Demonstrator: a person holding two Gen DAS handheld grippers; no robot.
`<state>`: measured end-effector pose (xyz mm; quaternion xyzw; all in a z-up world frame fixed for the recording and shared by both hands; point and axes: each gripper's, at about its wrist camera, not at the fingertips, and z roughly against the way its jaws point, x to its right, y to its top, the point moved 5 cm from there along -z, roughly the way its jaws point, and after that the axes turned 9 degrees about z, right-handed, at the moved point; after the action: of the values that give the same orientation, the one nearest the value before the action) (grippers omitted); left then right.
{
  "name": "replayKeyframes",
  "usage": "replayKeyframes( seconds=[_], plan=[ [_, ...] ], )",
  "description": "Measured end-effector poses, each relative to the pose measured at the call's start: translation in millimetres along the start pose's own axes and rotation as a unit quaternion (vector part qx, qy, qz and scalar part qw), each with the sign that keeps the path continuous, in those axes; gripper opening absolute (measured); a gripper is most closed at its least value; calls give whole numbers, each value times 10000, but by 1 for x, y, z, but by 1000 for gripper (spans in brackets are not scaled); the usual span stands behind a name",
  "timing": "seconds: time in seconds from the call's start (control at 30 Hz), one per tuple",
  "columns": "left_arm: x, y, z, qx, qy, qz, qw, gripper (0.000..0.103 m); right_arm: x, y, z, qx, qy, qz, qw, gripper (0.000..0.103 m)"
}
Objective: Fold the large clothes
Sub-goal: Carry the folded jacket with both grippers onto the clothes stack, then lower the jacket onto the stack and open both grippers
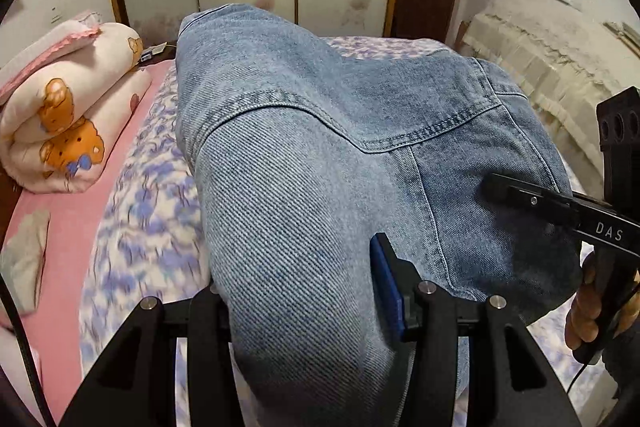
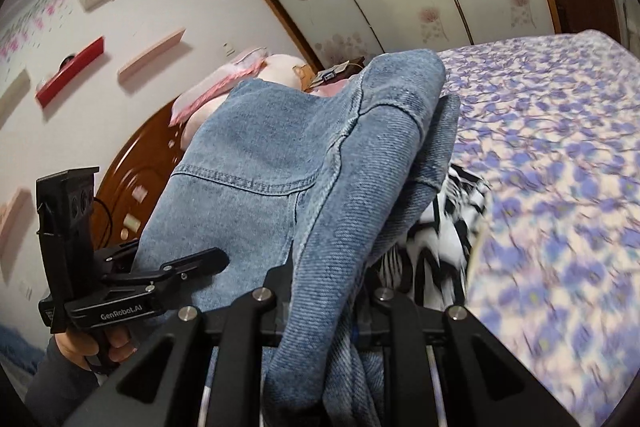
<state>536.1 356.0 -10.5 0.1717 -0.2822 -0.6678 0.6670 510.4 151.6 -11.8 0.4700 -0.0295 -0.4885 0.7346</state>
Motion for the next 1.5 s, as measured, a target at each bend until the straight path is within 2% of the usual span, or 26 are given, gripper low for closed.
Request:
replayKeyframes(
  seconds=[0.03, 0.13, 0.2, 0.23, 0.3, 0.37, 0.4, 0.47, 0.57, 0.7, 0.87, 1.1, 1.2, 1.27, 1.33, 1.5],
  plan=[
    [-11, 10, -23, -47, 20, -27, 10000, 48, 9, 2, -16, -13, -12, -27, 10000, 18],
    [-38, 9, -86, -339, 68, 160, 9993, 53, 41, -5, -71, -287, -53, -314, 9991, 20],
    [-61, -3, -134, -671, 249, 426, 9965, 65, 69, -28, -111, -726, -384, -421, 9957, 23],
    [-67, -8, -144, -689, 224, 499, 9961, 69, 77, -38, -120, -793, -473, -414, 9949, 29],
    [-78, -9, -154, -633, 8, 642, 9959, 72, 89, -55, -130, -747, -425, -352, 9957, 31],
    [-83, -8, -153, -593, -163, 709, 9956, 74, 88, -53, -125, -626, -393, -290, 9968, 35],
    [-84, -8, -152, -596, -143, 708, 9956, 75, 85, -52, -122, -614, -461, -222, 9968, 39],
    [-88, -14, -146, -552, 136, 712, 9958, 87, 78, -47, -114, -687, -631, -72, 9956, 41],
    [-88, -18, -124, -350, 610, 780, 9945, 87, 74, -44, -99, -841, -856, -130, 9927, 42],
    [-87, -26, -78, -136, 861, 984, 9913, 87, 68, -45, -61, -816, -1030, -104, 9913, 42],
    [-63, -44, -16, -106, 939, 1129, 9891, 87, 48, -54, -13, -1022, -1268, 20, 9866, 42],
    [-5, -71, 66, -150, 939, 910, 9913, 88, 6, -74, 60, -1270, -1305, 195, 9831, 45],
    [25, -82, 105, -123, 929, 741, 9928, 88, -12, -74, 96, -1219, -1355, 275, 9829, 51],
    [41, -87, 126, -54, 926, 660, 9935, 96, -21, -71, 119, -1158, -1427, 327, 9824, 57],
    [57, -95, 148, 41, 919, 622, 9938, 99, -28, -70, 141, -1108, -1519, 358, 9815, 59],
    [97, -118, 193, 175, 1149, 497, 9920, 99, -38, -75, 193, -1103, -1916, 420, 9744, 60]
  ],
)
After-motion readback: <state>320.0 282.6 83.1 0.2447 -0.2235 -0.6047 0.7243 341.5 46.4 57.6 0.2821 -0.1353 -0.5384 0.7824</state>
